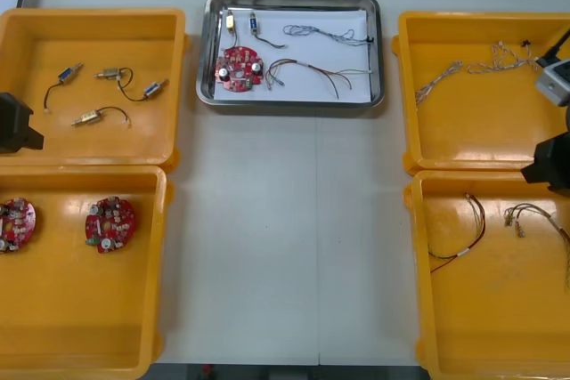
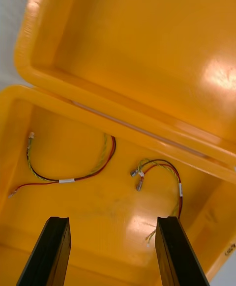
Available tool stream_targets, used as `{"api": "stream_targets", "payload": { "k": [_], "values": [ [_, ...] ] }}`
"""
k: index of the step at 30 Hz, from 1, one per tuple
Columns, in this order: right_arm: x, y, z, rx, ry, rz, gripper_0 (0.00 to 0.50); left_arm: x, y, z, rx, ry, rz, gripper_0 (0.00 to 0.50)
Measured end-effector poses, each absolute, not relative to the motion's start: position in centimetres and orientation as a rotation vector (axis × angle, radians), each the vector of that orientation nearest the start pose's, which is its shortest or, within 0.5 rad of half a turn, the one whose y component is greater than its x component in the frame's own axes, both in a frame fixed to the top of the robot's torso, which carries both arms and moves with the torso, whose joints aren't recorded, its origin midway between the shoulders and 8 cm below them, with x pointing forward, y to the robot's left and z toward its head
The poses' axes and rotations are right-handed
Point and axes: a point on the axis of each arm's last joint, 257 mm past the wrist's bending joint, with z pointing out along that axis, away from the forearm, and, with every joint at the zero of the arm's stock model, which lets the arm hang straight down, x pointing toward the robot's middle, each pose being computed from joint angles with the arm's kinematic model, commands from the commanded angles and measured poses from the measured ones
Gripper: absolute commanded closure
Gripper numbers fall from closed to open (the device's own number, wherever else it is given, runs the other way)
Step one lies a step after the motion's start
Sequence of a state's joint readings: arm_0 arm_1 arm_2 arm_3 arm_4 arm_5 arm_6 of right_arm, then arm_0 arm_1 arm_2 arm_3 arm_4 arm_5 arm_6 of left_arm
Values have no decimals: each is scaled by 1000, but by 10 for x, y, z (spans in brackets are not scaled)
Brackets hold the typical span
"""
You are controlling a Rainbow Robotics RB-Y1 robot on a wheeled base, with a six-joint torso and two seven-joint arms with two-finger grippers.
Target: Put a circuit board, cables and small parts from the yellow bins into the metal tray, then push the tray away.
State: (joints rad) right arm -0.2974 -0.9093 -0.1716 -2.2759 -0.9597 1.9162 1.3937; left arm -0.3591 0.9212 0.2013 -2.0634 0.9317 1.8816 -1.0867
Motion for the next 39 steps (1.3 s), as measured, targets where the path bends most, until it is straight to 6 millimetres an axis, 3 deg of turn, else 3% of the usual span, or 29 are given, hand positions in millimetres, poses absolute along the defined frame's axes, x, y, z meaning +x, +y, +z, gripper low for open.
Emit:
{"api": "stream_targets", "payload": {
  "k": [5, 10, 30, 39],
  "values": [
    [370, -354, -131, -380, 2631, -132, 0, 415, 369, -118, -140, 2642, -5, 0],
    [358, -368, -143, -317, 2672, -130, 0, 415, 369, -118, -140, 2642, -5, 0],
    [355, -376, -177, -93, 2758, -13, 0, 415, 369, -118, -140, 2642, -5, 0],
    [355, -378, -183, 6, 2774, 18, 0, 415, 369, -118, -140, 2642, -5, 0]
  ]
}}
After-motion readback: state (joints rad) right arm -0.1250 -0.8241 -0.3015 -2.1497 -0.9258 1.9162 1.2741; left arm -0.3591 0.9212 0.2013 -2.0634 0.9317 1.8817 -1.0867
